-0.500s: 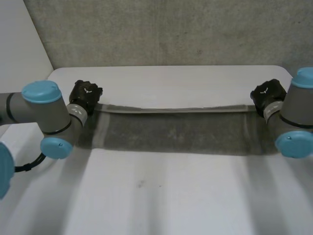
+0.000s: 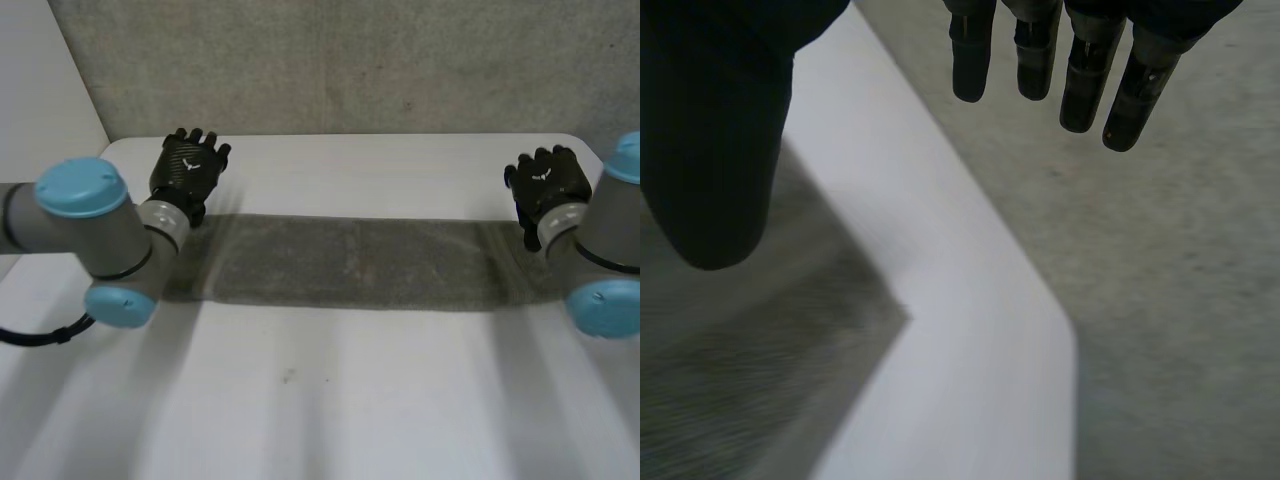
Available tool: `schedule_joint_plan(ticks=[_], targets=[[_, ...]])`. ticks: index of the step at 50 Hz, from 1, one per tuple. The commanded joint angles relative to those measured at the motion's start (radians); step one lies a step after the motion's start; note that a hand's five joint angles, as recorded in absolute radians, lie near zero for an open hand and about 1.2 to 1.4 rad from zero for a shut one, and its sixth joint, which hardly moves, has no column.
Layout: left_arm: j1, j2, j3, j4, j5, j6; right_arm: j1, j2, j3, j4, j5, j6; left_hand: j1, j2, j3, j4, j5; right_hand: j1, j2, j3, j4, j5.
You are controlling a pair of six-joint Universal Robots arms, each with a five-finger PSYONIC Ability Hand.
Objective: Fold the towel.
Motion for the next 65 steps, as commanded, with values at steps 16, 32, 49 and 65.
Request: schedule_joint_plan(ticks=[16,32,49,65], targets=[[0.019,0.337,-0.637,0.32,-0.011,-0.218,-0.201,-0.061,0.354,-0.042,-0.23,0.008,-0.004,0.005,0.005,0.004,-0.032,0.424,0.408,0.419,0.401,0.399],[0.014,0.343,-0.643,0.326,-0.013,-0.221,-0.23,-0.035,0.363,-0.142,-0.237,0.012,-0.004,0.005,0.005,0.004,-0.032,0.626,0.611,0.622,0.604,0.602],[0.023,0.343,-0.643,0.33,-0.013,-0.221,-0.29,0.0,0.331,-0.142,-0.304,0.011,-0.004,0.005,0.005,0.004,-0.032,1.186,1.171,1.182,1.164,1.162],[0.02,0.343,-0.643,0.33,-0.013,-0.221,-0.408,-0.061,0.213,-0.149,-0.025,-0.207,-0.004,0.005,0.005,0.004,-0.032,1.186,1.171,1.182,1.164,1.162]])
